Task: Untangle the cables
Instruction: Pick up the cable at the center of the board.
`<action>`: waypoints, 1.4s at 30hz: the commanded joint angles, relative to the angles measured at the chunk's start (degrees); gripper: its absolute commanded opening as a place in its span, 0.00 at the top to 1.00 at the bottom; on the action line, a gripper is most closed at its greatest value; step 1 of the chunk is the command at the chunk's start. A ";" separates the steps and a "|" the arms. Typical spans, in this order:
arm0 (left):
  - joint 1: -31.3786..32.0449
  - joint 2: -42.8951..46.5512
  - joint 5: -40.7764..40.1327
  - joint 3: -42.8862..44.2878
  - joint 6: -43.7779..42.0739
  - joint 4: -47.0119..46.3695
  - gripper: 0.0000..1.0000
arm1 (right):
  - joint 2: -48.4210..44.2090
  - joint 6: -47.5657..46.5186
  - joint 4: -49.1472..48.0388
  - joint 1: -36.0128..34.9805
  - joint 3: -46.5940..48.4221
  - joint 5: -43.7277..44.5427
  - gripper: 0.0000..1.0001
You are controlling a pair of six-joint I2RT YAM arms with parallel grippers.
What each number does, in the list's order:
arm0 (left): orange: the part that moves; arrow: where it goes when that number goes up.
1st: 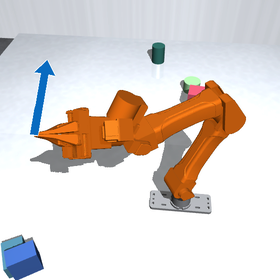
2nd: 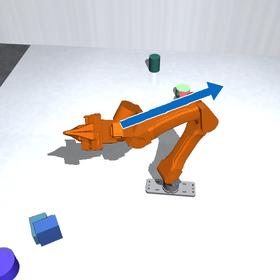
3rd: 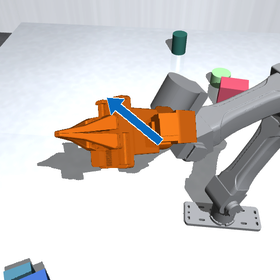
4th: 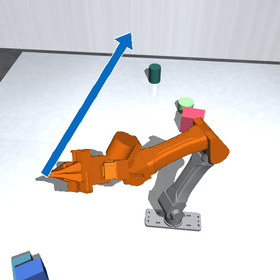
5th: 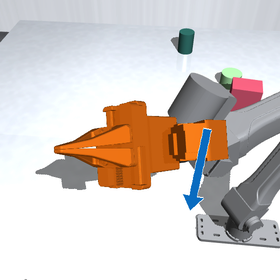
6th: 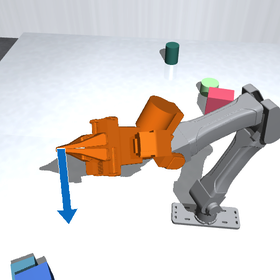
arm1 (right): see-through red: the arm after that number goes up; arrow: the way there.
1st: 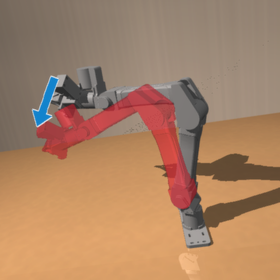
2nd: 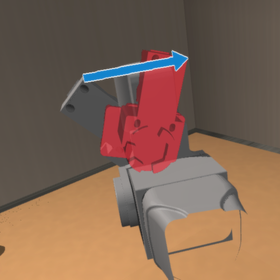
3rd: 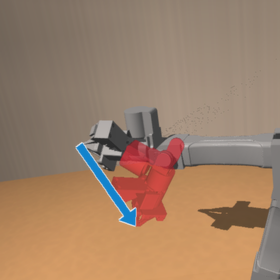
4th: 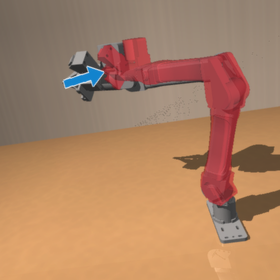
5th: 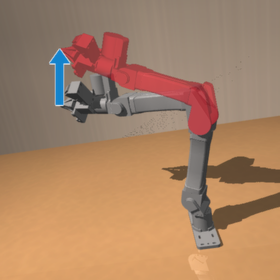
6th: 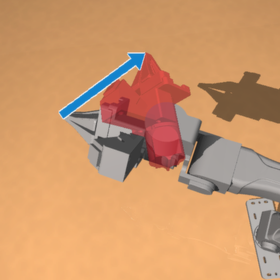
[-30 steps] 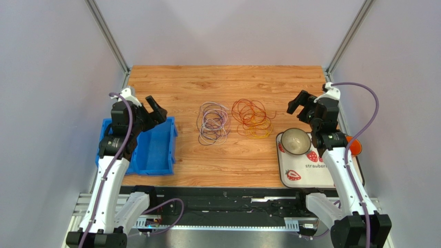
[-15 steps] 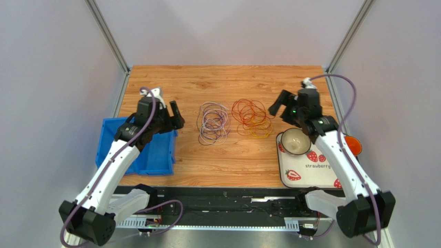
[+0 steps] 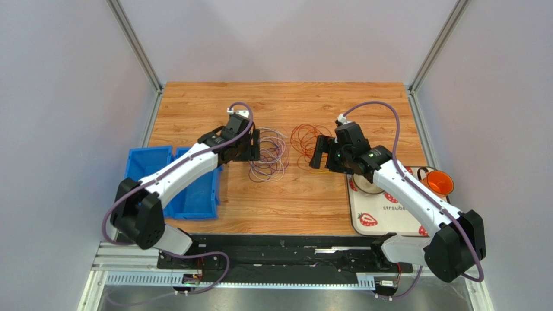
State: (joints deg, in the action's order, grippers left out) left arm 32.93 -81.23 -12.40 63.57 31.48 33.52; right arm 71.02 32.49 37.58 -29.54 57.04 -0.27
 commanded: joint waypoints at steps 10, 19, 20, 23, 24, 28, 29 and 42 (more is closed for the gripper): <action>-0.49 -22.73 -4.21 18.95 -9.25 -4.78 0.31 | -0.10 -3.48 0.74 0.01 1.15 -1.48 0.07; -3.13 -27.48 0.10 19.40 -8.46 -6.97 0.44 | 1.31 -4.98 1.53 0.01 1.32 -1.22 0.06; -3.22 -27.66 0.19 19.48 -8.46 -7.06 0.45 | 1.66 -4.89 1.53 0.01 1.32 -1.22 0.06; -3.22 -28.63 0.98 19.40 -8.63 -7.59 0.49 | 2.27 -4.98 1.35 0.01 1.50 -1.40 0.07; -3.22 -29.07 0.98 19.66 -8.63 -7.59 0.57 | 2.45 -4.89 1.44 0.01 1.50 -1.40 0.07; -3.31 -29.42 1.68 19.84 -8.55 -7.76 0.69 | 3.07 -4.98 1.35 0.01 1.50 -1.31 0.07; -3.31 -29.51 1.86 19.92 -8.55 -7.68 0.72 | 3.07 -4.89 1.44 0.01 1.41 -1.31 0.07; -1.82 -16.18 1.59 50.01 -9.15 15.60 1.00 | 1.49 -4.10 2.50 0.01 1.76 -1.13 0.07</action>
State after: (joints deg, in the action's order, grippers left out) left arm 29.65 -109.97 -10.98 96.57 23.64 40.42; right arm 74.17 28.45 39.99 -29.56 57.04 -1.13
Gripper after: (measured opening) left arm 0.008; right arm 0.931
